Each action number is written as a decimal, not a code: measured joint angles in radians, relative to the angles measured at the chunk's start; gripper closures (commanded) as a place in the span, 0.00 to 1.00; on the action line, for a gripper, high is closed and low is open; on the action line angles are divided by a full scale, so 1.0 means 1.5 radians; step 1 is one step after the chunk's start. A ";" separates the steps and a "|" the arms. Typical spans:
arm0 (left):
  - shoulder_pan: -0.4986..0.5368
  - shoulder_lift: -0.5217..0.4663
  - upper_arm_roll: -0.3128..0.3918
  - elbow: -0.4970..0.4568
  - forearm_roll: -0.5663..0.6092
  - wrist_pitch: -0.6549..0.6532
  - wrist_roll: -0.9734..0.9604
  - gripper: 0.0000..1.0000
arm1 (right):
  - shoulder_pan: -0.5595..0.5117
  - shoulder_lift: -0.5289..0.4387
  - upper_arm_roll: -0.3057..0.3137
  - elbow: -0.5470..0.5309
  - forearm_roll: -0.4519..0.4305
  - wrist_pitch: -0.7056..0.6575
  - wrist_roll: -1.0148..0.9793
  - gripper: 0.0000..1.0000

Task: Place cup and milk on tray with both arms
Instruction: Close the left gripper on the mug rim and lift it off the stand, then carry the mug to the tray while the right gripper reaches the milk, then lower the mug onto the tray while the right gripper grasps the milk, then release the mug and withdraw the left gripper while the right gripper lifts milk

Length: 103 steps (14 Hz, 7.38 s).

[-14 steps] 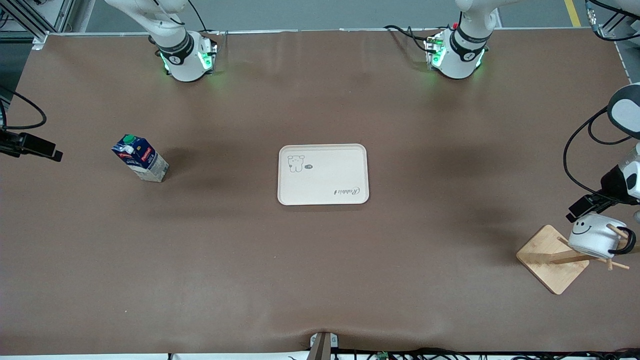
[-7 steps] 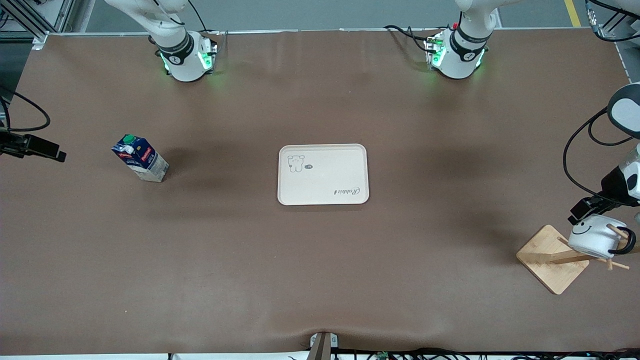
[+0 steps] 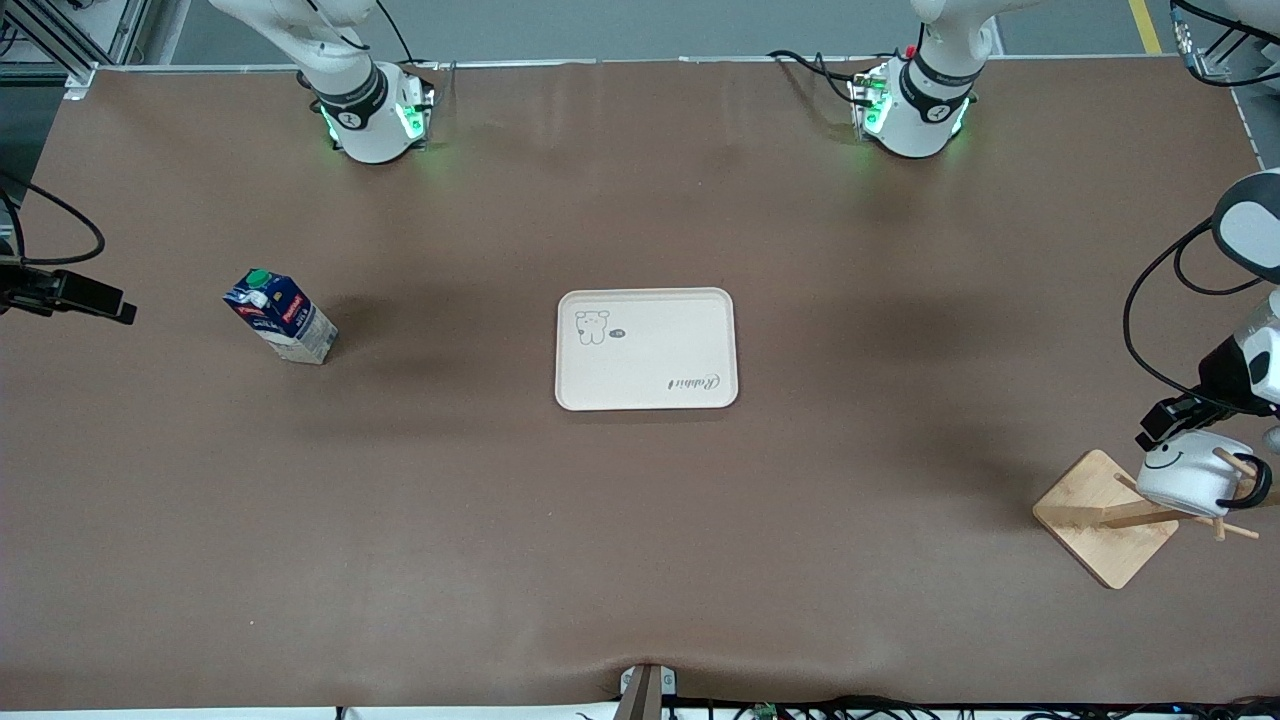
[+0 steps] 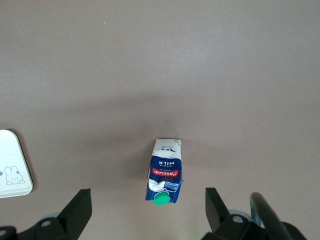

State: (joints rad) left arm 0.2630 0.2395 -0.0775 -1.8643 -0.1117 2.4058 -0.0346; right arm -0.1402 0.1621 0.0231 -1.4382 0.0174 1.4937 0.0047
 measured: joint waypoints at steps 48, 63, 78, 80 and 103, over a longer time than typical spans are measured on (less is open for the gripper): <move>-0.110 -0.004 -0.085 0.198 0.076 -0.446 0.004 1.00 | -0.003 0.003 -0.005 -0.015 0.000 -0.007 0.000 0.00; -0.420 0.168 -0.091 0.261 -0.060 -0.479 -0.511 1.00 | -0.008 0.035 -0.008 -0.065 0.000 0.007 0.003 0.00; -0.478 0.352 -0.087 0.302 -0.231 -0.443 -0.582 1.00 | -0.008 -0.145 -0.008 -0.512 0.000 0.307 0.070 0.00; -0.484 0.364 -0.087 0.303 -0.231 -0.433 -0.586 1.00 | -0.008 -0.156 -0.008 -0.547 0.000 0.339 0.070 0.00; -0.281 0.088 -0.051 0.348 0.085 -0.484 -0.427 0.00 | 0.303 -0.167 0.012 -0.377 0.124 0.143 0.265 1.00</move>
State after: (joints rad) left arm -0.1585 0.3719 -0.1533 -1.3424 0.0156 1.6801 -0.6755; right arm 0.3139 -0.0882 0.0418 -2.0041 0.2032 1.7084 0.4024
